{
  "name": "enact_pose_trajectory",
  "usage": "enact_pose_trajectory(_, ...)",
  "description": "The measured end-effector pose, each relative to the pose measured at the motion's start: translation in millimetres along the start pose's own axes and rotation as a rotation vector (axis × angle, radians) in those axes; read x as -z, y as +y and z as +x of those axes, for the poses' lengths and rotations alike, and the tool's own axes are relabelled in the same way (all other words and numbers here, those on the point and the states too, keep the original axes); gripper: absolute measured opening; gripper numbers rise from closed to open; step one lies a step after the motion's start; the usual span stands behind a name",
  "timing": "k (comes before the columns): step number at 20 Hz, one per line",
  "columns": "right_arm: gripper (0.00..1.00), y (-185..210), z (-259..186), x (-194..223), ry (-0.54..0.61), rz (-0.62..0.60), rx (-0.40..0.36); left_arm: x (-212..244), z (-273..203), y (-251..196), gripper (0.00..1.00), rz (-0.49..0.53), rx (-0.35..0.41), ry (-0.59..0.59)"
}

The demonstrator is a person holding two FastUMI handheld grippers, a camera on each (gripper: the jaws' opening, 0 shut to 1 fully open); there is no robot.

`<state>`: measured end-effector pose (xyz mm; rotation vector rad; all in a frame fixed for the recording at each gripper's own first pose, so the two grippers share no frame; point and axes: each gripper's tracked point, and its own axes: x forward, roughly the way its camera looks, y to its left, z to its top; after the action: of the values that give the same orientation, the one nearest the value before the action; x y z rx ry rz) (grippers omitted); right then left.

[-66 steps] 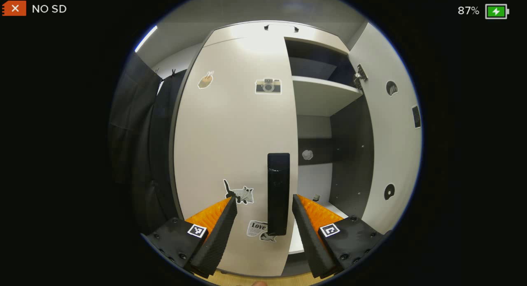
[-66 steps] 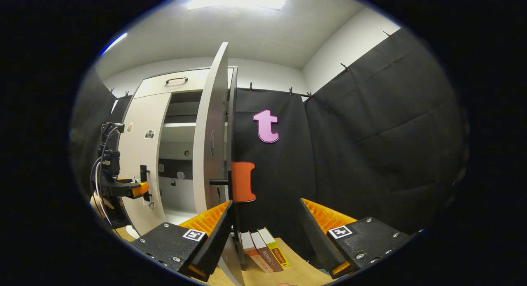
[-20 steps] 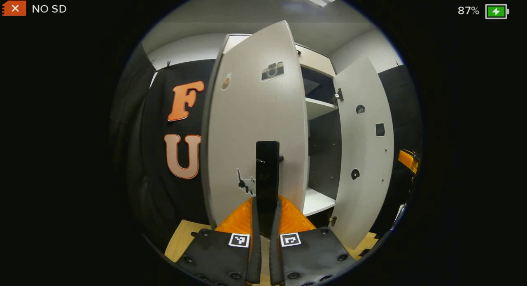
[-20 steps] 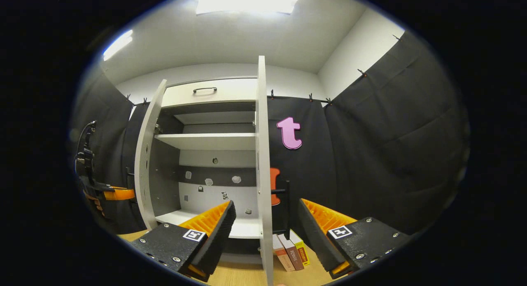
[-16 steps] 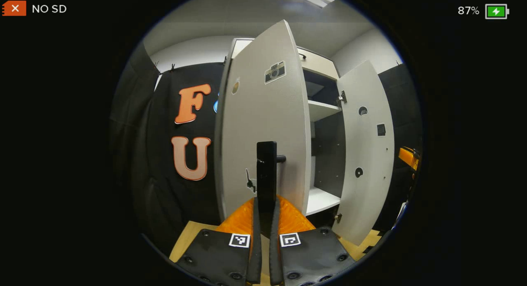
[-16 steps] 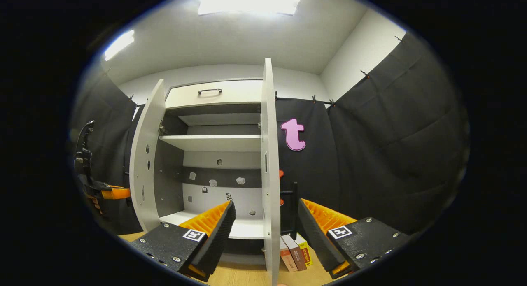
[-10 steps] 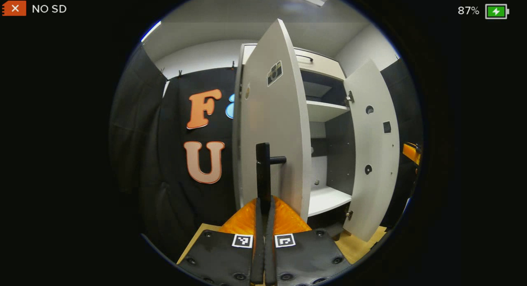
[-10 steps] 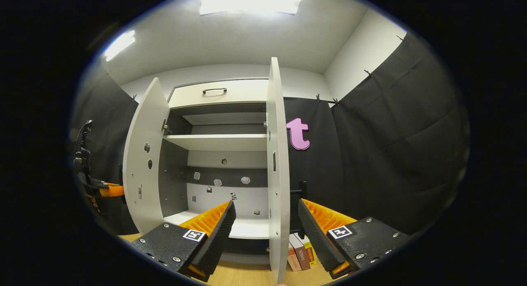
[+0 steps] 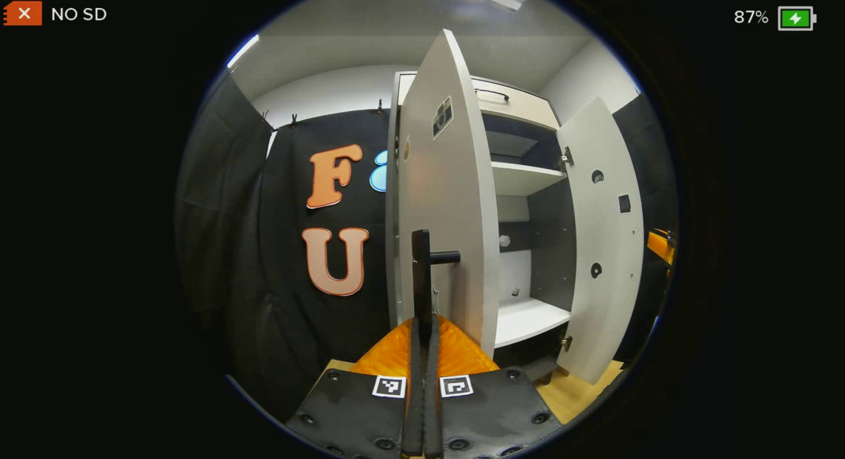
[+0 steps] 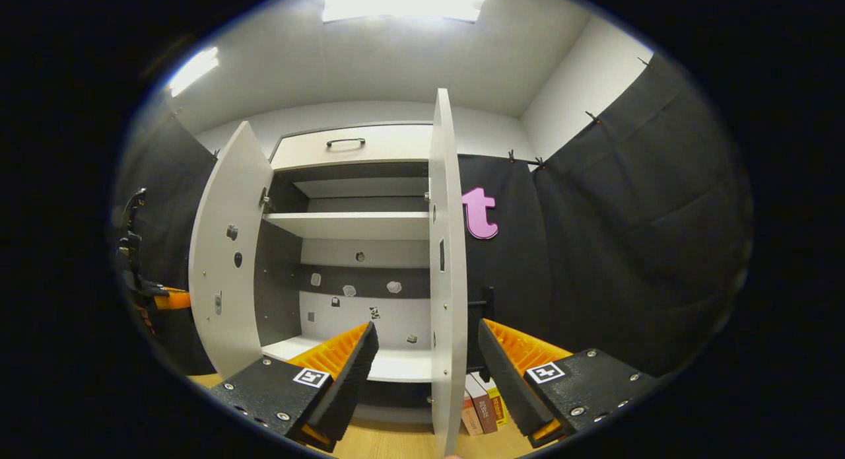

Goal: Open the right door of the double-door shoe cabinet with the right hand, and open the left door with the left hand.

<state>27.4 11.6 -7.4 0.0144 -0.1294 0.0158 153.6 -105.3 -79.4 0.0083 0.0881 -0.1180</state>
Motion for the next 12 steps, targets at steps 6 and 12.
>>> enact_pose_trajectory(6, 0.93, 7.4, 7.7, 6.0, 0.016, 0.004, -0.010, 0.8, -1.3, 18.7, 0.02, -0.028, -0.077, 0.007)
enact_pose_trajectory(12, 0.93, 21.2, 16.0, 8.0, 0.026, -0.008, -0.020, 0.3, -1.0, 19.6, 0.02, -0.060, -0.065, -0.004)
